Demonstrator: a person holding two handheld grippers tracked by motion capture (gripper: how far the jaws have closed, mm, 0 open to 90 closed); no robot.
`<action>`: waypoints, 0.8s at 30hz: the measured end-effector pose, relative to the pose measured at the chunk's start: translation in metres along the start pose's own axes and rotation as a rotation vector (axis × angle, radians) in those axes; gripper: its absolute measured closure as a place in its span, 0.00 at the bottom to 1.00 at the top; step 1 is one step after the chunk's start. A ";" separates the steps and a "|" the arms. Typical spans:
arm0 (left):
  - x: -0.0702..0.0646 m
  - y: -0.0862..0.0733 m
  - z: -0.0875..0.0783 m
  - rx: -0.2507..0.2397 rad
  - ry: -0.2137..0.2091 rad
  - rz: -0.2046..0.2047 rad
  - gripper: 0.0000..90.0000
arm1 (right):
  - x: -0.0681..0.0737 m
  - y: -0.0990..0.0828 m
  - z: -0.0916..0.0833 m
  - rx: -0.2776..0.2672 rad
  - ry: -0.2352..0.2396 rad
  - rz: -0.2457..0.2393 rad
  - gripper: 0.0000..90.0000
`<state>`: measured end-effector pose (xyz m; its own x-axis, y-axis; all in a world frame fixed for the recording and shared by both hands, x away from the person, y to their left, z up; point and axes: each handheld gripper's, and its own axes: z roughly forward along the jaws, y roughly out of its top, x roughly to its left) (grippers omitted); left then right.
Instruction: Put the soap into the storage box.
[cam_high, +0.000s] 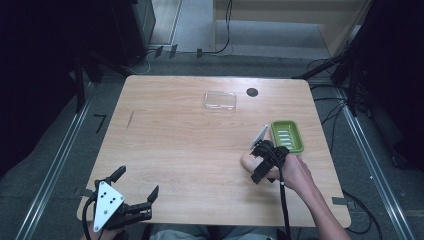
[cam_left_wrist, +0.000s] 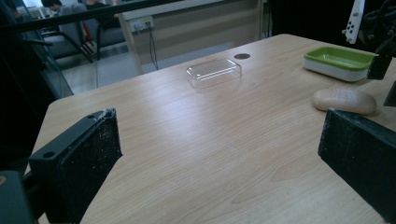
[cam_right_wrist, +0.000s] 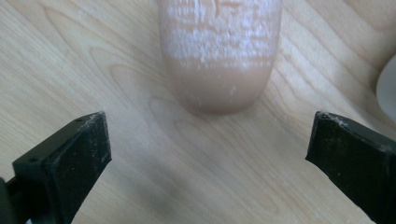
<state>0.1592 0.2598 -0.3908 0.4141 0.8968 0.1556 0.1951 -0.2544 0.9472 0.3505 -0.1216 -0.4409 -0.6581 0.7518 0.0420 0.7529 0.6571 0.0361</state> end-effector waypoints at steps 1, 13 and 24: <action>0.000 0.000 -0.001 -0.002 0.002 -0.005 0.00 | 0.001 0.003 0.001 -0.002 -0.002 0.003 0.00; 0.000 0.000 -0.001 -0.005 -0.003 -0.001 0.00 | -0.002 0.026 0.011 0.002 -0.004 -0.006 0.00; 0.000 0.000 0.000 -0.004 -0.008 0.008 0.00 | -0.002 0.041 0.022 0.016 -0.003 -0.007 0.00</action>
<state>0.1589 0.2601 -0.3908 0.4230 0.8918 0.1605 0.1880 -0.2596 0.9472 0.3829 -0.0944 -0.4617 -0.6634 0.7473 0.0384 0.7482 0.6632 0.0201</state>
